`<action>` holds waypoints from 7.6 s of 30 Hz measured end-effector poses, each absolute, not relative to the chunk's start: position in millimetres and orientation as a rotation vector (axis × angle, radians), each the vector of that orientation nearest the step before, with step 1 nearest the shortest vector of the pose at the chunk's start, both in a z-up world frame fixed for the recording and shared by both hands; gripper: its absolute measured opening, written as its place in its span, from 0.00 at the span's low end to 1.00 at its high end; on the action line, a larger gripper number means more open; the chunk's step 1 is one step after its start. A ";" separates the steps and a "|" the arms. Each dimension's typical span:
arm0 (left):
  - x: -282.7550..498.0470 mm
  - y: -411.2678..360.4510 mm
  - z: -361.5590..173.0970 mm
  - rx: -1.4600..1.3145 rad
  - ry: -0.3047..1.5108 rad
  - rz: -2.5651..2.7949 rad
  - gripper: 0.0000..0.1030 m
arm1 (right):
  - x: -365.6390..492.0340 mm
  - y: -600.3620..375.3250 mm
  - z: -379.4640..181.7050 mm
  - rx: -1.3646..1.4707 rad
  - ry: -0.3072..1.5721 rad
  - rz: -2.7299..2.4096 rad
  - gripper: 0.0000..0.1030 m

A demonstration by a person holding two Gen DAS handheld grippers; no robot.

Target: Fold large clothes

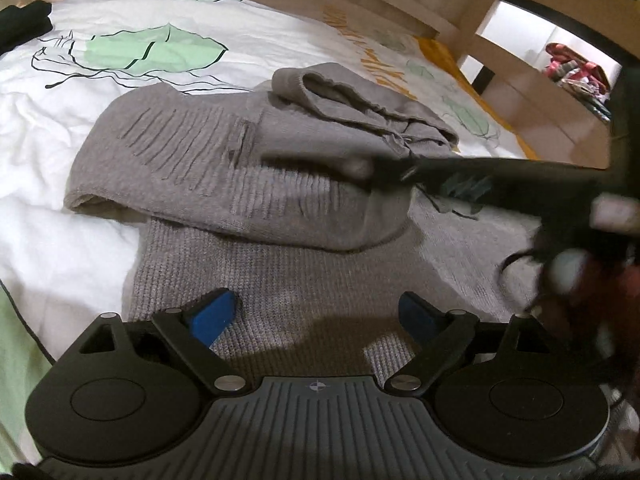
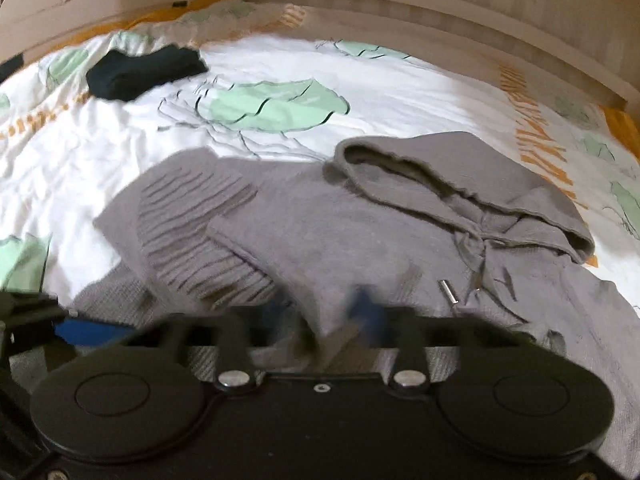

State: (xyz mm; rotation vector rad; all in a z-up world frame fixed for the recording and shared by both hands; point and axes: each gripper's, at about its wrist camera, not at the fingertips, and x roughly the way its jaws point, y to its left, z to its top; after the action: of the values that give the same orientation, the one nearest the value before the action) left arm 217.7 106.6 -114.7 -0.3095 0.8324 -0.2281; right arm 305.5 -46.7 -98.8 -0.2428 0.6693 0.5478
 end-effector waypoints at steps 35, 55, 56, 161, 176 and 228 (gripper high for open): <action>212.8 96.2 -115.3 -0.239 0.813 -0.231 0.93 | 326.1 -181.4 -115.0 0.428 0.820 0.404 0.14; 212.1 102.9 -95.2 -0.261 0.841 -0.242 0.92 | 343.4 -234.4 -90.3 0.114 0.703 0.248 0.14; 212.0 105.4 -86.2 -0.266 0.826 -0.244 0.92 | 341.3 -234.3 -89.1 0.112 0.684 0.247 0.13; 310.0 41.3 -124.0 0.002 0.778 0.046 1.00 | 393.5 -592.3 -118.4 0.559 0.574 -0.368 0.54; 309.5 42.1 -123.5 -0.002 0.777 0.043 1.00 | 375.1 -550.3 -41.7 0.454 0.469 -0.201 0.14; 312.2 82.0 -107.9 -0.532 0.909 -0.347 0.99 | 307.9 -245.5 -64.6 0.267 0.789 0.498 0.55</action>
State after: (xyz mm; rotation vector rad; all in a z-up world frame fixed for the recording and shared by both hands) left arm 312.2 82.0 -107.9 -0.5318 0.9087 -0.3468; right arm 307.9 -245.5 -64.6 0.2667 0.7887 0.4982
